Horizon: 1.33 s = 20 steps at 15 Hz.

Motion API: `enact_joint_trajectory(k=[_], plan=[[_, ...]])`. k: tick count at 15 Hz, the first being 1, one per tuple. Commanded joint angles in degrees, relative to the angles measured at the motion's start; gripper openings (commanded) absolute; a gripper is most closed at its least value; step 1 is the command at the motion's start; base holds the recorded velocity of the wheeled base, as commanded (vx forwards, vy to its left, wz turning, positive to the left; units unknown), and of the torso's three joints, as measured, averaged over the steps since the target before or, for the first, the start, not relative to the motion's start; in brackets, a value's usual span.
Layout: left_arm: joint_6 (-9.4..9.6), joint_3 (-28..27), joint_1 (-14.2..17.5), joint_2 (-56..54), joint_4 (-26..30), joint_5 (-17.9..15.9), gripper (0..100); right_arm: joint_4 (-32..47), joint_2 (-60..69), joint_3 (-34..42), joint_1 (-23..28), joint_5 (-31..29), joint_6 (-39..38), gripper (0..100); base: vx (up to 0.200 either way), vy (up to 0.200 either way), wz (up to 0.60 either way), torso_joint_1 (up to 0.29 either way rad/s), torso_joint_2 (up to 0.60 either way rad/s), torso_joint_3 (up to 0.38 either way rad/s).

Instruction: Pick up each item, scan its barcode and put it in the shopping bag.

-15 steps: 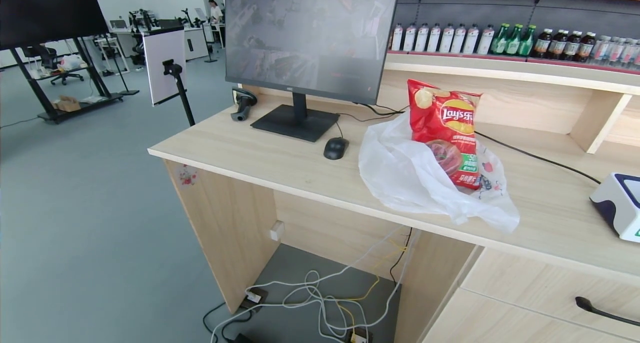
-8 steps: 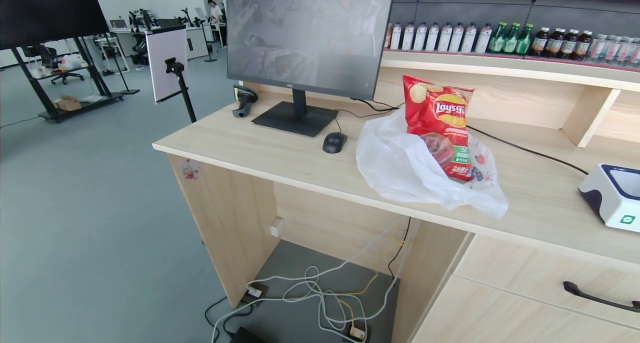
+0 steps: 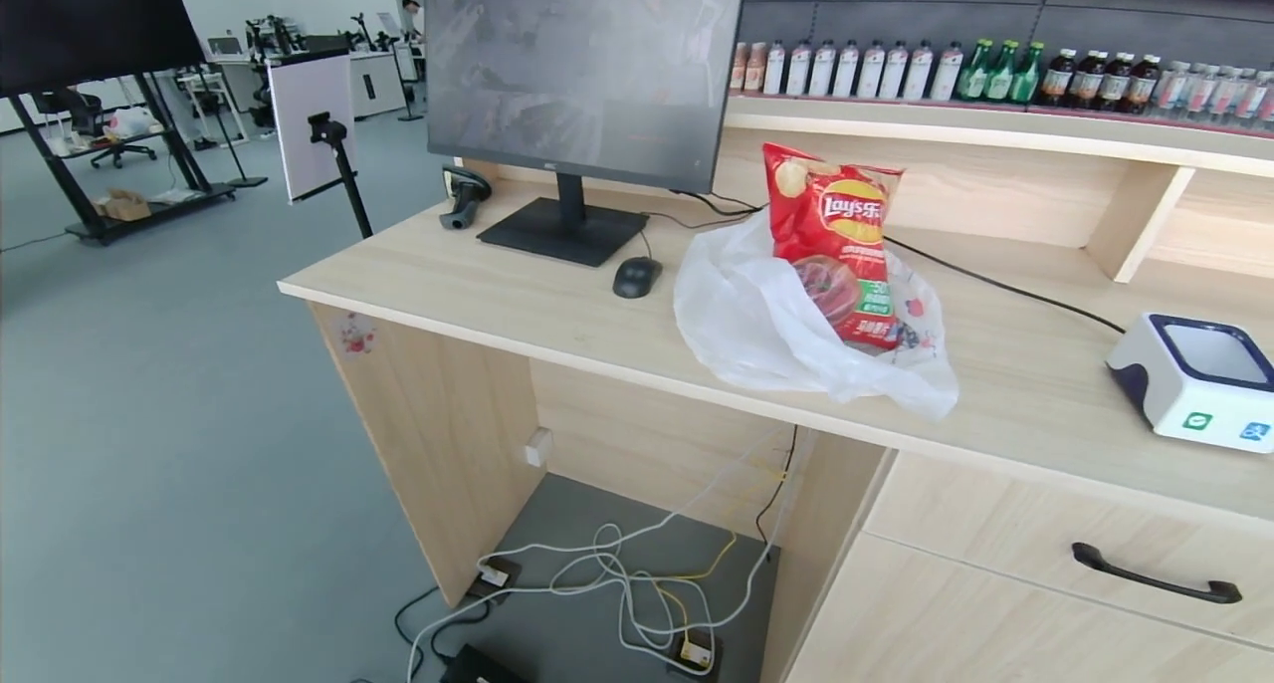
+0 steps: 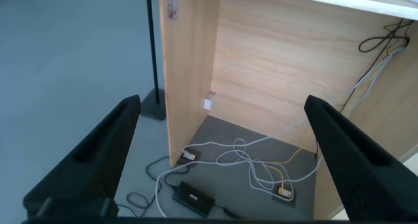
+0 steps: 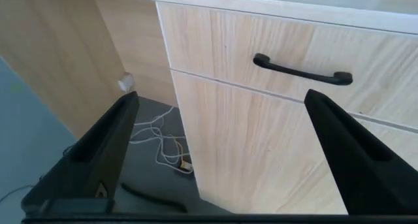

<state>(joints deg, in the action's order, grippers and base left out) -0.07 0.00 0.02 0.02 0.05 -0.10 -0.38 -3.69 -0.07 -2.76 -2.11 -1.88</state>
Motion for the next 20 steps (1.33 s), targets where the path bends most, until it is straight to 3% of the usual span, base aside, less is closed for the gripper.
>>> enact_joint_trajectory(k=[1, 15, 20], plan=[[-0.01, 0.0, -0.1, 0.0, 0.0, 0.0, 100, -0.1, -0.3, 0.0, 0.1, 0.1, 0.0, 100, 0.0, -0.2, -0.6, -0.007, 0.0, 0.002], [-0.01, 0.0, -0.1, 0.0, 0.0, 0.0, 100, -0.1, -0.3, 0.0, 0.1, 0.1, -0.1, 100, 0.0, -0.2, -0.04, 0.002, 0.0, 0.003], [-0.01, 0.0, -0.1, 0.0, 0.0, 0.0, 100, -0.1, -0.3, 0.0, 0.1, 0.1, -0.1, 100, 0.0, 0.0, -0.6, 0.001, 0.0, 0.004]])
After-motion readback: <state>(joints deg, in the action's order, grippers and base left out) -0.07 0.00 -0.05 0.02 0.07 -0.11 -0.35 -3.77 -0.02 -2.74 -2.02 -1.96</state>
